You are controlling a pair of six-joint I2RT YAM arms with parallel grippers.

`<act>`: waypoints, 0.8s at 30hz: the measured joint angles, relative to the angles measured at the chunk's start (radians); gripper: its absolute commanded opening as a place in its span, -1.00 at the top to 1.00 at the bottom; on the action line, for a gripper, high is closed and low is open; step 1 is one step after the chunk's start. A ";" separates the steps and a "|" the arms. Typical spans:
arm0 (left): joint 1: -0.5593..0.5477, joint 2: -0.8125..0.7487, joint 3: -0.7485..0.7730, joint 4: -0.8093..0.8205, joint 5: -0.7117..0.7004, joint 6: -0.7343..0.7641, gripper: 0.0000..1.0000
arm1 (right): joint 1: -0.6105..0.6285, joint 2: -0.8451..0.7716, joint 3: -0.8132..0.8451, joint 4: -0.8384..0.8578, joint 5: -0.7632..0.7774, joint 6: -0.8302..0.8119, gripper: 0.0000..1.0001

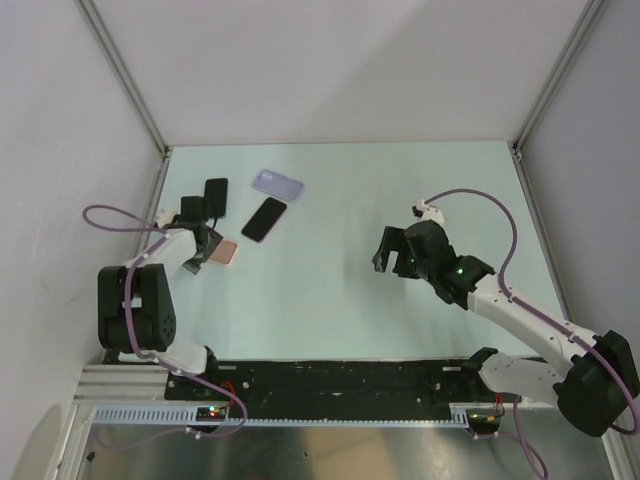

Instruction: Put the phone into the phone case

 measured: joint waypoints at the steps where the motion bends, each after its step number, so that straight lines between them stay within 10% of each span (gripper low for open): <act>1: 0.004 -0.002 -0.001 -0.001 0.000 -0.007 -0.42 | 0.000 0.004 -0.001 0.004 -0.003 0.000 -1.00; 11: 0.022 0.026 -0.001 0.000 0.006 -0.070 -0.15 | -0.002 0.019 -0.016 0.019 -0.021 0.000 -1.00; 24: 0.023 0.084 0.000 0.014 0.015 -0.146 0.98 | -0.006 0.019 -0.016 0.019 -0.027 0.000 -1.00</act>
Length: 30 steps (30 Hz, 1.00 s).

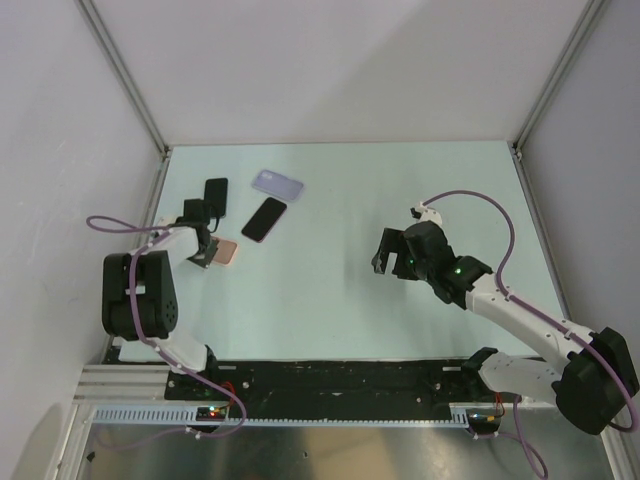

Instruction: Put the phone into the phone case

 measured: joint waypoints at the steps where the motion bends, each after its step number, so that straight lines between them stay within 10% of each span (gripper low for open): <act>1: 0.000 0.000 -0.002 0.000 0.002 -0.001 0.99 | 0.000 0.000 0.000 0.000 0.000 0.000 -1.00; 8: -0.079 -0.135 -0.080 -0.047 -0.003 -0.019 1.00 | -0.003 0.000 -0.006 0.003 -0.009 0.000 -0.95; 15: -0.425 -0.341 -0.081 -0.144 -0.027 -0.182 1.00 | -0.023 -0.014 -0.010 0.002 -0.009 0.001 -0.95; 30: -0.863 0.142 0.333 -0.184 -0.029 -0.324 1.00 | -0.123 -0.104 -0.010 -0.047 0.001 0.013 -0.94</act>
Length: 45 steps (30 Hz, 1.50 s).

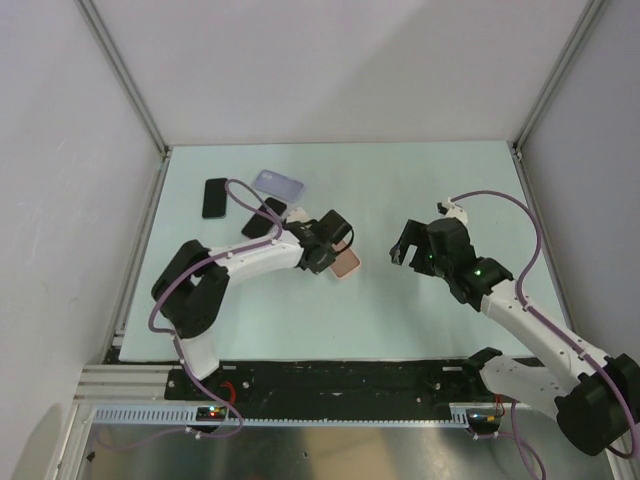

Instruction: Put the phone into the phone case

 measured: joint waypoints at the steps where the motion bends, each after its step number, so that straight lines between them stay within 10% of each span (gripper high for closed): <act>1: -0.010 0.011 0.004 0.001 0.003 -0.003 1.00 | -0.001 0.000 0.000 -0.001 0.001 0.001 -0.94; 9: -0.037 0.042 0.005 -0.014 0.003 -0.126 1.00 | -0.001 0.007 -0.004 -0.005 -0.011 0.020 -0.93; 14: -0.053 0.045 0.003 -0.017 0.002 -0.206 0.15 | 0.010 0.025 -0.004 -0.007 -0.019 0.022 -0.92; 23: -0.063 0.031 -0.012 -0.013 -0.062 -0.166 -0.73 | 0.026 0.061 -0.004 0.000 -0.033 0.026 -0.92; 38: 0.447 -0.026 0.136 0.095 0.079 1.080 -0.99 | 0.025 0.108 -0.004 0.046 -0.070 0.040 -0.92; 45: 0.539 0.124 0.220 0.104 0.277 1.357 -0.99 | 0.024 0.107 -0.004 0.046 -0.083 0.035 -0.92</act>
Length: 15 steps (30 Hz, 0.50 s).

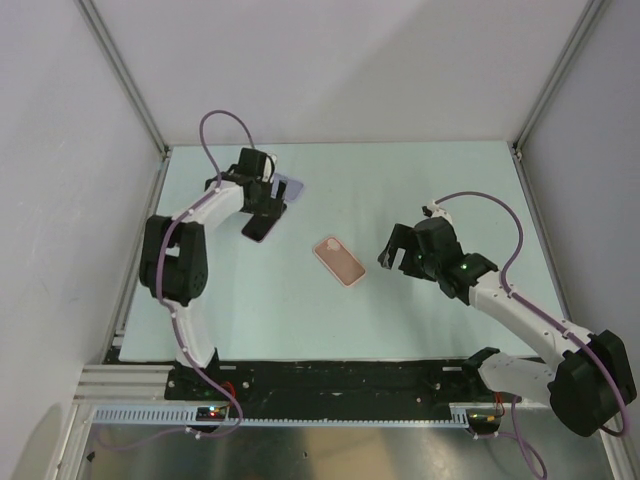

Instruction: Put the phone into the phone case

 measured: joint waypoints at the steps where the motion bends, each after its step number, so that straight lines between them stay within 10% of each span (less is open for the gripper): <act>1: 0.007 0.023 0.009 -0.002 0.017 0.019 -0.99 | 0.000 0.000 0.000 0.000 -0.003 -0.001 -0.92; 15: 0.048 0.158 0.138 -0.066 0.137 0.121 -0.99 | -0.009 0.025 0.000 0.002 -0.023 -0.018 -0.92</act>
